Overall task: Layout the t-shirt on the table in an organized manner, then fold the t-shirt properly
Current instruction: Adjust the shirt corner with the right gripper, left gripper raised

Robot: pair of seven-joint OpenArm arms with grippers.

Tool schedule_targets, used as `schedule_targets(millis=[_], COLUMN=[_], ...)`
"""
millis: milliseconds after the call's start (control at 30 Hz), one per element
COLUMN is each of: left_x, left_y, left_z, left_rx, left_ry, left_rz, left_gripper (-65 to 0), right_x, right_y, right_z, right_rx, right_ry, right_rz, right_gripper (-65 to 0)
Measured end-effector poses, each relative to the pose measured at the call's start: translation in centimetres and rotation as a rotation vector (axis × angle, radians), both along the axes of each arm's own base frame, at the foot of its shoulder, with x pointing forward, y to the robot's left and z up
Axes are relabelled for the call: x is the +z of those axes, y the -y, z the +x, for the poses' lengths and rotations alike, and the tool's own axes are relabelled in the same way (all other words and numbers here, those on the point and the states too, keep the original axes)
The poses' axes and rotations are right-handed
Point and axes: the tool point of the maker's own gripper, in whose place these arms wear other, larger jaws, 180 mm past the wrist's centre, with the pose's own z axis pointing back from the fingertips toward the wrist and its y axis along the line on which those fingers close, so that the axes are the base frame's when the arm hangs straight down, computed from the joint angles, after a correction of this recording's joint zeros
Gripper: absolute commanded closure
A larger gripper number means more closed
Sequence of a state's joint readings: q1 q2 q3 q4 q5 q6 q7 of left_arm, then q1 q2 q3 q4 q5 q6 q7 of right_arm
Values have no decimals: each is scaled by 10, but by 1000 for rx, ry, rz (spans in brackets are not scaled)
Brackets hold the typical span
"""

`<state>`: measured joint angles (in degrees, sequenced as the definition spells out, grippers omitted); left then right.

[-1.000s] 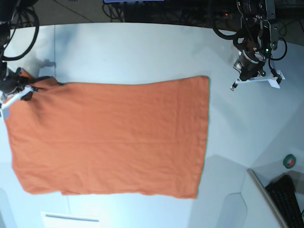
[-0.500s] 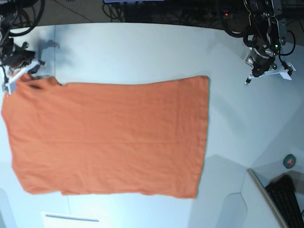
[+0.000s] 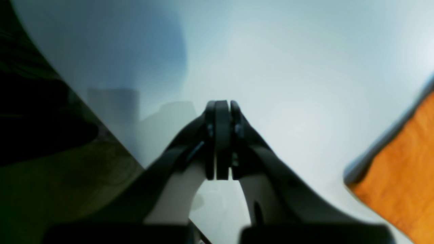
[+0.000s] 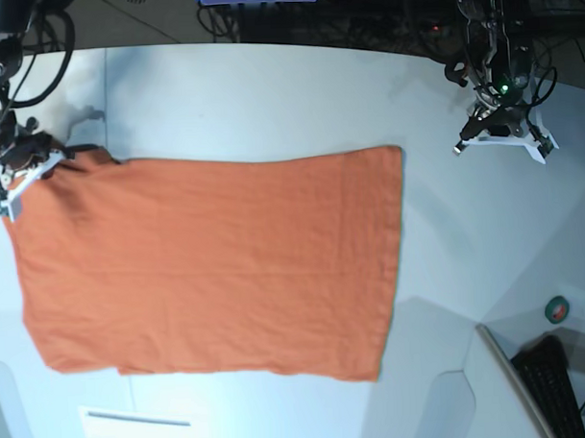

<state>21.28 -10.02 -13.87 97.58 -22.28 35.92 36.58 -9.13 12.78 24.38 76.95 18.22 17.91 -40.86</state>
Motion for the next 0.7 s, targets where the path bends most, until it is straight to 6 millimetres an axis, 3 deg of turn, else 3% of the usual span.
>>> schedule_targets(millis=[100,233,467,600,700], left_x=[-3,-7,-7,-7,-6], left_y=[-1,-1,-3,-3,-4], left_z=[-6,-9,-9,-9,-9], left_rx=[8,13,16,17,16], left_ry=[-11,-24,-24,-23,-24], left_rz=[1,-1,5,5,7], left_gripper=[0,0,0,0,0], right_x=[-9,-24,-24,-4,17], right_y=[-1,-18,-32,-31,-33], right_z=[-8,-37,-32,-40,-25], right_rx=[-7,-11,-8,28,42], right_ry=[-27,-79,-65,-50,22], right_rz=[7,39,64,18,-3], right_gripper=[0,0,0,0,0])
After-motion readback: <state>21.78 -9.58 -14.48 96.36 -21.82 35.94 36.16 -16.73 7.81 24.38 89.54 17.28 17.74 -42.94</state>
